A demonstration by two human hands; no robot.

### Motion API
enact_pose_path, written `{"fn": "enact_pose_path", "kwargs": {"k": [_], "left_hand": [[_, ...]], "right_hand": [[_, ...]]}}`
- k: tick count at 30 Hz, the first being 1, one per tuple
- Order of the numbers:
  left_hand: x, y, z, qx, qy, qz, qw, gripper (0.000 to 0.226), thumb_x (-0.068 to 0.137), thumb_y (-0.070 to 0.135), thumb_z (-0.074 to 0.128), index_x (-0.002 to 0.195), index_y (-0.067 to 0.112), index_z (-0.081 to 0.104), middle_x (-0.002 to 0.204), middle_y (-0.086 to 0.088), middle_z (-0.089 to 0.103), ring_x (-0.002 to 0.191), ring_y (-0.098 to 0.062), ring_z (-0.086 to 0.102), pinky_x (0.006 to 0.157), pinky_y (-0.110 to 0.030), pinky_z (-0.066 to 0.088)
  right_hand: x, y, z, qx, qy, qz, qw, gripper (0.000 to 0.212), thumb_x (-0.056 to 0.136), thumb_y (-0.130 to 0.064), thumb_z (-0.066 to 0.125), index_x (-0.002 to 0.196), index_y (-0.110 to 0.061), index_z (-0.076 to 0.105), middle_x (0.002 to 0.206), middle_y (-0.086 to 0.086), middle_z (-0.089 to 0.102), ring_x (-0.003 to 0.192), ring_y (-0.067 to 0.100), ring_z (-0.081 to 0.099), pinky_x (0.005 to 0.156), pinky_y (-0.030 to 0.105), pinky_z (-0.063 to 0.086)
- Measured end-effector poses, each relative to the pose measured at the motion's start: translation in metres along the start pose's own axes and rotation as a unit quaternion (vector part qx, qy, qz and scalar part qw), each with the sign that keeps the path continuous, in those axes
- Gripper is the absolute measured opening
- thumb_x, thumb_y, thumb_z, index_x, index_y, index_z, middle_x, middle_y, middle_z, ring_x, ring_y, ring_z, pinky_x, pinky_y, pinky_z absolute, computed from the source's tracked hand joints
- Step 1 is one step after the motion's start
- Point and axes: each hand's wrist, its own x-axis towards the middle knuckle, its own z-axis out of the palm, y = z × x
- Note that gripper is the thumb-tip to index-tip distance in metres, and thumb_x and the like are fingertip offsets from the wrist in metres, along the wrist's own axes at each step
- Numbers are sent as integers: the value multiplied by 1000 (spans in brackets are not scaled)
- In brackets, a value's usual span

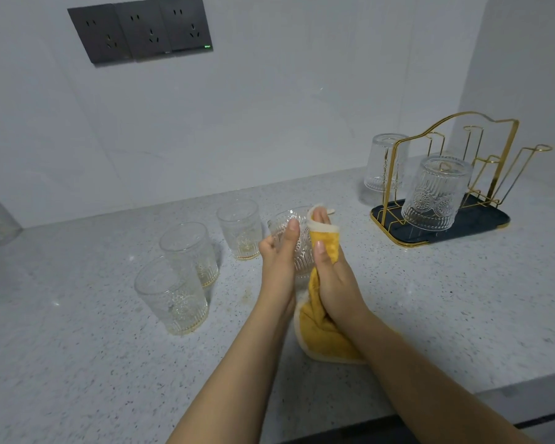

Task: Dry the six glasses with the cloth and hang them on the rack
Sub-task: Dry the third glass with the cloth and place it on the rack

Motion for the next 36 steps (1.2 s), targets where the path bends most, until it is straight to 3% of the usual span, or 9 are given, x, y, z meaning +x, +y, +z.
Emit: {"fn": "enact_pose_path", "kwargs": {"k": [3, 8, 15, 17, 19, 25, 28, 32, 36], "left_hand": [[7, -7, -5, 59, -37, 14, 997, 61, 80, 69, 60, 105, 14, 64, 106, -4, 70, 101, -13, 67, 92, -28, 53], [-3, -8, 2, 65, -67, 20, 995, 15, 103, 44, 35, 104, 33, 47, 92, 27, 48, 68, 27, 53, 58, 1, 40], [3, -6, -2, 117, 3, 68, 991, 44, 96, 54, 44, 105, 13, 55, 98, 4, 60, 88, -2, 56, 73, -10, 44], [3, -4, -1, 120, -7, 59, 991, 74, 91, 72, 33, 127, 13, 58, 123, 0, 64, 112, -8, 59, 97, -22, 47], [-3, -2, -1, 109, -18, 47, 993, 96, 73, 87, 42, 130, 10, 57, 123, -3, 65, 111, -13, 63, 96, -33, 51], [-5, -7, 0, 46, -98, 18, 994, 52, 85, 43, 71, 125, 11, 61, 114, -3, 72, 101, -9, 70, 78, -20, 56], [-4, -2, 0, 61, -69, 16, 996, 67, 76, 64, 66, 126, 19, 57, 117, 9, 68, 105, 5, 64, 83, -14, 52], [-2, 0, -1, 48, -10, 14, 999, 84, 76, 75, 57, 136, 16, 51, 133, -4, 61, 121, -17, 60, 106, -43, 46], [-4, -4, 0, 53, -66, 4, 996, 80, 73, 63, 72, 133, 13, 53, 126, -8, 66, 113, -20, 66, 94, -38, 55]], "right_hand": [[3, 3, -5, 0, 17, 13, 1000, 48, 97, -45, 23, 144, -34, 21, 151, -16, 24, 136, -7, 22, 107, 8, 19], [15, 9, -14, 105, 47, 275, 955, 70, 88, -67, 24, 135, -20, 46, 132, 5, 54, 120, 23, 51, 107, 43, 37], [1, -3, -5, 26, 16, 29, 999, 52, 96, -46, 23, 146, -35, 10, 156, -12, 14, 139, -4, 16, 111, 14, 15], [0, 2, -1, -16, 7, -7, 1000, 58, 93, -49, 24, 146, -34, 6, 156, -16, 5, 137, -13, 7, 107, 3, 9], [1, 5, 0, -23, 13, -25, 999, 60, 91, -53, 23, 147, -33, 10, 155, -17, 10, 138, -11, 10, 107, 3, 11], [8, 0, -15, 105, 56, 193, 974, 52, 94, -55, 24, 130, -27, 48, 123, -6, 54, 117, 13, 49, 100, 29, 35], [2, -4, -10, 77, 35, 111, 990, 59, 92, -57, 26, 143, -27, 33, 145, -7, 39, 131, 7, 38, 110, 25, 28], [1, 1, -3, 30, 13, 8, 999, 57, 93, -47, 25, 147, -31, 17, 153, -16, 19, 137, -7, 20, 103, 1, 18], [4, 2, -7, 49, 38, 42, 997, 53, 97, -48, 24, 145, -27, 29, 147, -8, 36, 136, 4, 32, 110, 19, 27]]}}
